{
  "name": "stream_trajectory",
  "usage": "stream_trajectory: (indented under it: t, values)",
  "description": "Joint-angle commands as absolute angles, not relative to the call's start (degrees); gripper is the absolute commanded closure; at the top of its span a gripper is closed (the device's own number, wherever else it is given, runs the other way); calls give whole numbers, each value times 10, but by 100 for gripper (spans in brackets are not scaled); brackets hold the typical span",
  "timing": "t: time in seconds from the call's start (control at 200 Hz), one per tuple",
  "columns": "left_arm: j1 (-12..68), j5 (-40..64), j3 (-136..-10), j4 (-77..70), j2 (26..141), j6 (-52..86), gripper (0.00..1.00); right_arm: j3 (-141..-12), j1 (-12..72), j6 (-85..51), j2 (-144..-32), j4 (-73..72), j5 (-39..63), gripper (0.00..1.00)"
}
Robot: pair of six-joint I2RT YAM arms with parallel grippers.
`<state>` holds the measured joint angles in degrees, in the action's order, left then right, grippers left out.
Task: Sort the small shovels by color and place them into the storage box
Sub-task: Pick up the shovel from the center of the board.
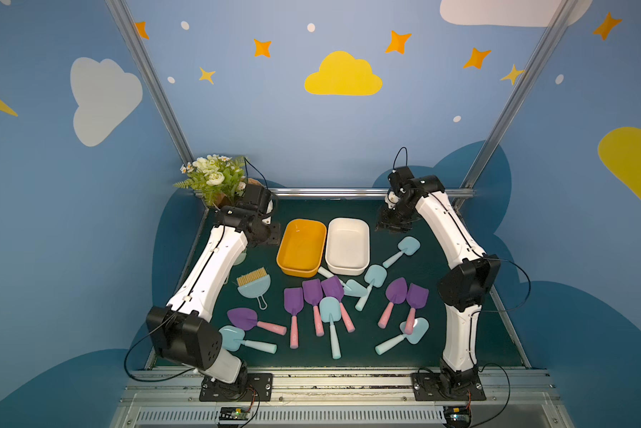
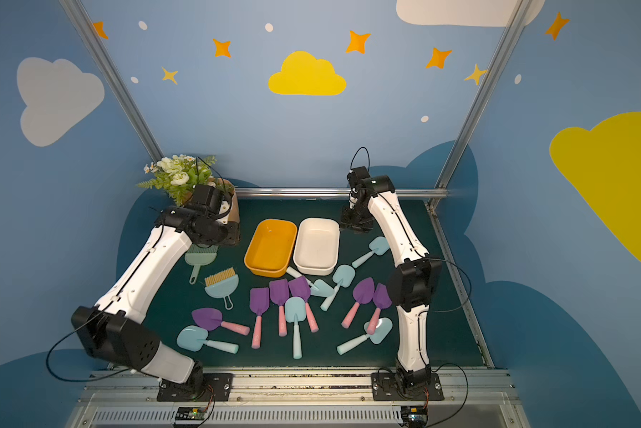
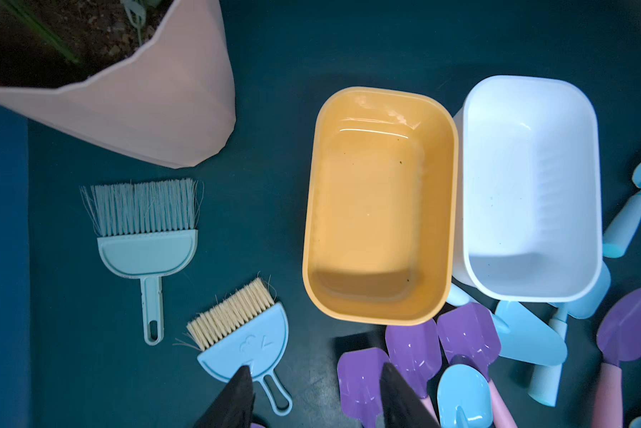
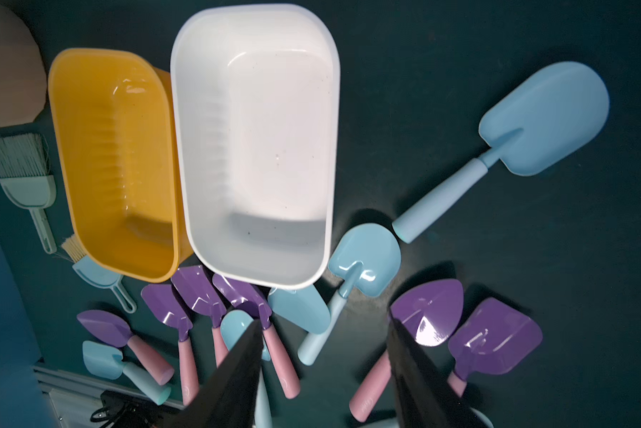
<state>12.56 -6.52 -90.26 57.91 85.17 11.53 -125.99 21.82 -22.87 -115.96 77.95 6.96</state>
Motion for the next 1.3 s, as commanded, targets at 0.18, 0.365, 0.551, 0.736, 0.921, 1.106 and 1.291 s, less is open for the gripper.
stream_trajectory:
  t: [0.18,0.365,0.551,0.736,0.921,1.106,1.291]
  values:
    - [146,-66,-826,633,757,203,97,-1051,262,-231,-987,754,80,59]
    - [177,-75,-757,644,698,242,97,-944,286,-239,-907,737,82,100]
    - [207,-81,-709,659,658,278,97,-868,299,-248,-850,735,78,100]
    - [255,-91,-672,674,638,323,97,-799,301,-272,-805,733,70,100]
    - [310,-103,-643,676,635,367,76,-730,301,-342,-763,725,64,90]
    - [368,-122,-637,676,652,398,41,-670,301,-399,-730,727,46,62]
    - [414,-131,-643,673,677,421,30,-634,293,-418,-735,751,31,55]
